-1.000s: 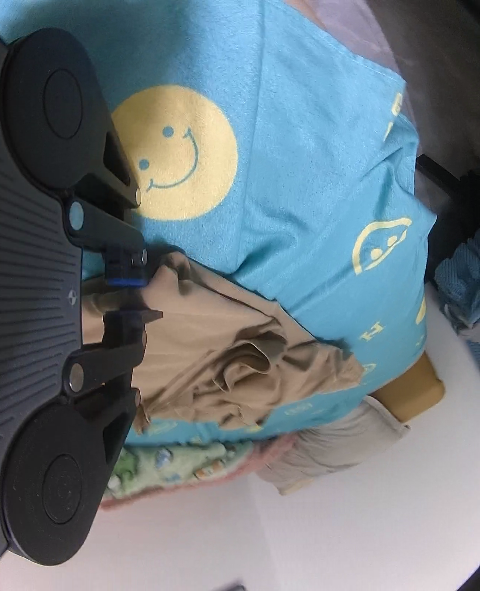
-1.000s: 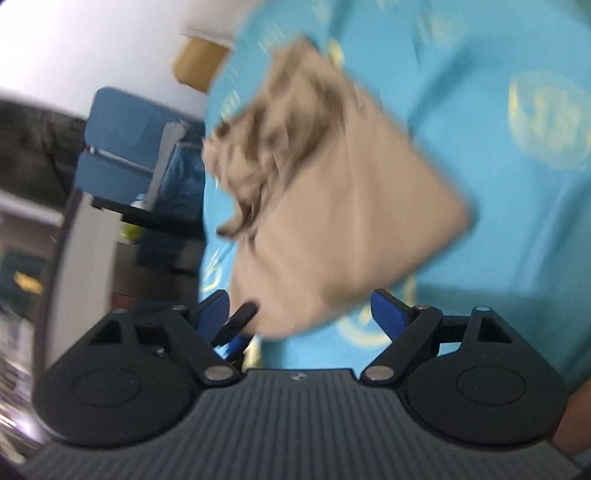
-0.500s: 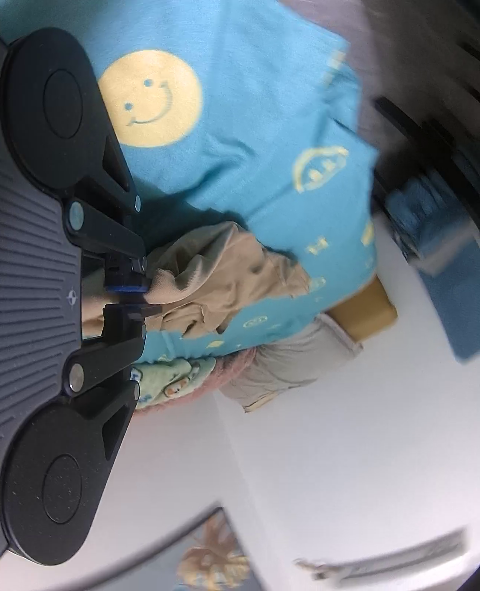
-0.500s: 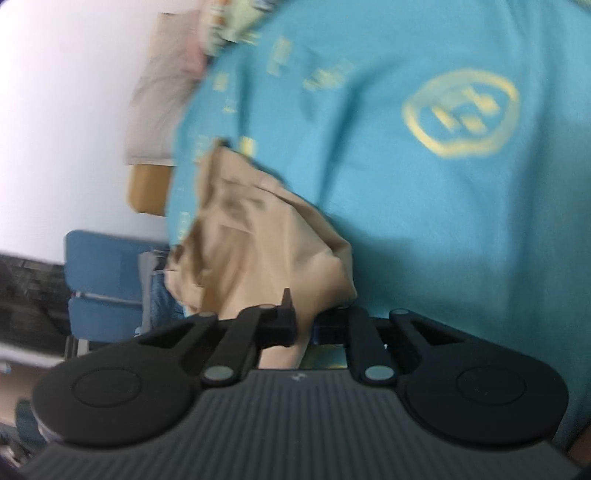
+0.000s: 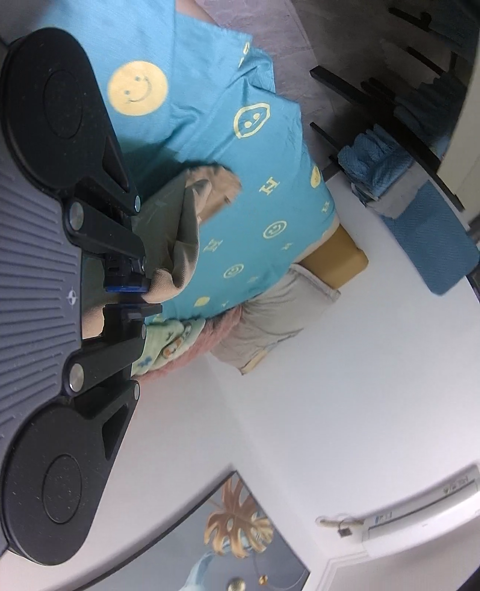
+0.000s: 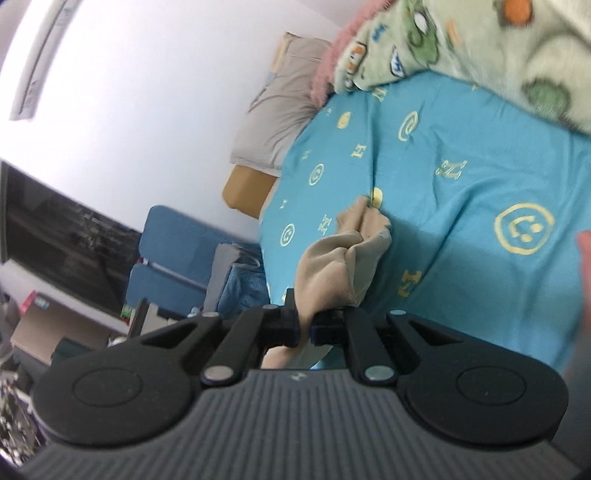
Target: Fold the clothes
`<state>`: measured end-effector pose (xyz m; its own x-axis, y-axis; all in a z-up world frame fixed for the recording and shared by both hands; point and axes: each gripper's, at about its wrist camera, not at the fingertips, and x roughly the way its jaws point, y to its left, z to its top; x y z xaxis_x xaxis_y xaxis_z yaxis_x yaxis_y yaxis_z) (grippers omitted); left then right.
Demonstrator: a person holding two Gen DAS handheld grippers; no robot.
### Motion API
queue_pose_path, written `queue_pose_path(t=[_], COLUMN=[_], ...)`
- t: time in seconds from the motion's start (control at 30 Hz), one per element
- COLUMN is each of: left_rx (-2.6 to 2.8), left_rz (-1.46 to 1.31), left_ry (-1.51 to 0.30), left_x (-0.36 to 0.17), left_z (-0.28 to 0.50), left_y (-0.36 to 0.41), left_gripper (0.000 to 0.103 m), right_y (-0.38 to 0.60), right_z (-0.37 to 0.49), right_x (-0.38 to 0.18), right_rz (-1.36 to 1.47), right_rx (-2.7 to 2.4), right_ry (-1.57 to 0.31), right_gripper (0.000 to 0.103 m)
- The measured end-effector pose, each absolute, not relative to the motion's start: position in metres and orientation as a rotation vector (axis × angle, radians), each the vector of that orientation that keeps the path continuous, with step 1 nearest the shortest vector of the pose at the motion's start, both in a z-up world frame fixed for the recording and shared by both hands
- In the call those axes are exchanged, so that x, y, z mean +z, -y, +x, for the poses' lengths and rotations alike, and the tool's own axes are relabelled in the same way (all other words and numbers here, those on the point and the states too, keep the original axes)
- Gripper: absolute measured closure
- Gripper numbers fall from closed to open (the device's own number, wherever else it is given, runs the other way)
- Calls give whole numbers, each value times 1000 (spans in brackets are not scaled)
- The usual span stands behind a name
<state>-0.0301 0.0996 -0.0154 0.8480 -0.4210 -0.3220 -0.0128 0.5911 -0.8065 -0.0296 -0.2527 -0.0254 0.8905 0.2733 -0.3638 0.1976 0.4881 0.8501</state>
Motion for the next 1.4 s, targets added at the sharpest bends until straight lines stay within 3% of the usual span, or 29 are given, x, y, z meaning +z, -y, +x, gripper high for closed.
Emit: queue_pose_path(t=[0.23, 0.43, 1.03, 1.4], left_rx=[-272, -211, -67, -85], left_rz=[-983, -930, -736, -590], left_ry=[-603, -678, -805, -826], left_x=[3, -6, -64, -140], left_z=[-114, -109, 121, 182], left_y=[-107, -101, -91, -96], left_gripper=[98, 98, 97, 92], right_y=[249, 253, 255, 240], right_z=[-117, -110, 115, 183], right_x=[-8, -8, -79, -129], right_rz=[998, 985, 936, 827], right_rx=[62, 46, -1, 16], right_ry=[-577, -628, -798, -908], right_gripper=[94, 94, 94, 91])
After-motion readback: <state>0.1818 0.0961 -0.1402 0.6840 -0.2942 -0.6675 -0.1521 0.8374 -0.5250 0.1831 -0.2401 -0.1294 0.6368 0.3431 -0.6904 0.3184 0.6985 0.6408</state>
